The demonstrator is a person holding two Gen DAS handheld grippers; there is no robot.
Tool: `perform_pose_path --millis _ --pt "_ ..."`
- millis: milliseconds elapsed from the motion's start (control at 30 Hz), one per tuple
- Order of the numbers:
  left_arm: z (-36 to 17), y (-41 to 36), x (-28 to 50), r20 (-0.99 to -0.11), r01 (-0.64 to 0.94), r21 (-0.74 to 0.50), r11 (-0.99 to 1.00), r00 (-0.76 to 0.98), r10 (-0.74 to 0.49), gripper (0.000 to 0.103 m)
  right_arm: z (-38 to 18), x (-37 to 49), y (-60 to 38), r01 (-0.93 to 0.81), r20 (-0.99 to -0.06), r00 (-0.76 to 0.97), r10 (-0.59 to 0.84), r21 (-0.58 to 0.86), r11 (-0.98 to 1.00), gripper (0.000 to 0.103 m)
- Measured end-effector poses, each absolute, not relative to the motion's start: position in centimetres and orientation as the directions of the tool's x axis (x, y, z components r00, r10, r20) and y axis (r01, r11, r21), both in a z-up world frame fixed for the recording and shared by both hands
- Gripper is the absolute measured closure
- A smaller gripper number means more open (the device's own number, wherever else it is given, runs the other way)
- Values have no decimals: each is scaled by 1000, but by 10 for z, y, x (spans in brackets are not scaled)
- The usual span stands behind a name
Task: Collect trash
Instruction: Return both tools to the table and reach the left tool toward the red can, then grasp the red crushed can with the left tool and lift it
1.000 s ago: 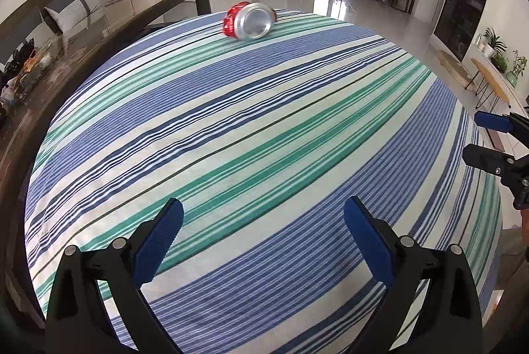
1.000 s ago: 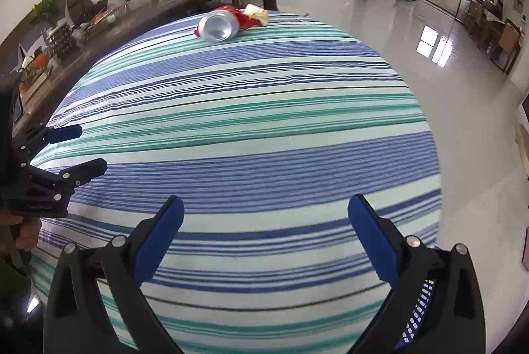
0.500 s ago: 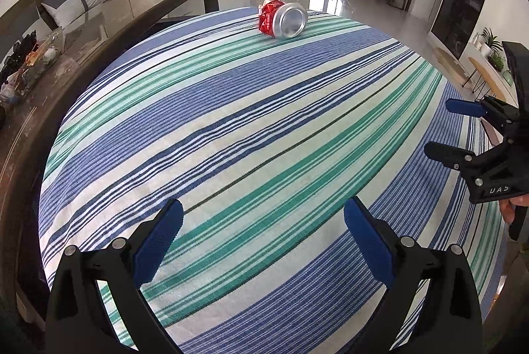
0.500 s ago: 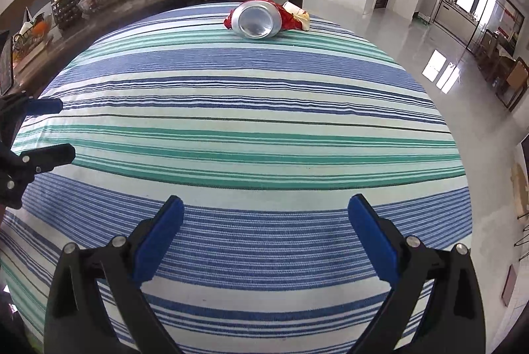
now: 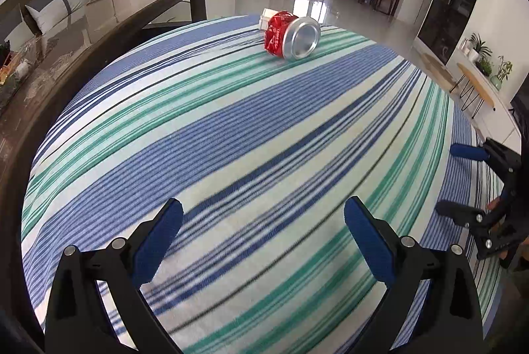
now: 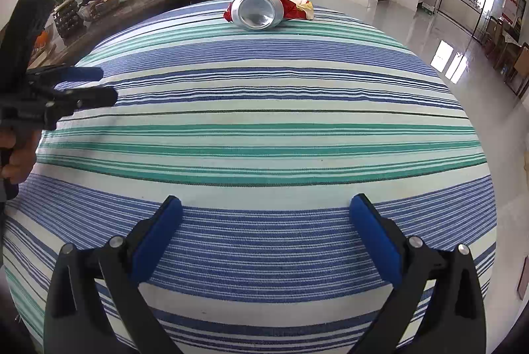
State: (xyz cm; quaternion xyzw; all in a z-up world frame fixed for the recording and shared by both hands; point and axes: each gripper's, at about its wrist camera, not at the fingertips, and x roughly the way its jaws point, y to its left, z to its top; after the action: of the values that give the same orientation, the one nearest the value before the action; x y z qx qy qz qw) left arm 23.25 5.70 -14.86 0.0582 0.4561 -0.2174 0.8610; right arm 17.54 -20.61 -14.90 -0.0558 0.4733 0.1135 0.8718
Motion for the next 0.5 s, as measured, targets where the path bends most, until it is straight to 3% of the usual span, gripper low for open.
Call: perform_pose_path --millis 500 --pt "-142 -1 361 -749 601 -86 795 487 -449 5 -149 176 -206 -250 -838 526 144 9 968 5"
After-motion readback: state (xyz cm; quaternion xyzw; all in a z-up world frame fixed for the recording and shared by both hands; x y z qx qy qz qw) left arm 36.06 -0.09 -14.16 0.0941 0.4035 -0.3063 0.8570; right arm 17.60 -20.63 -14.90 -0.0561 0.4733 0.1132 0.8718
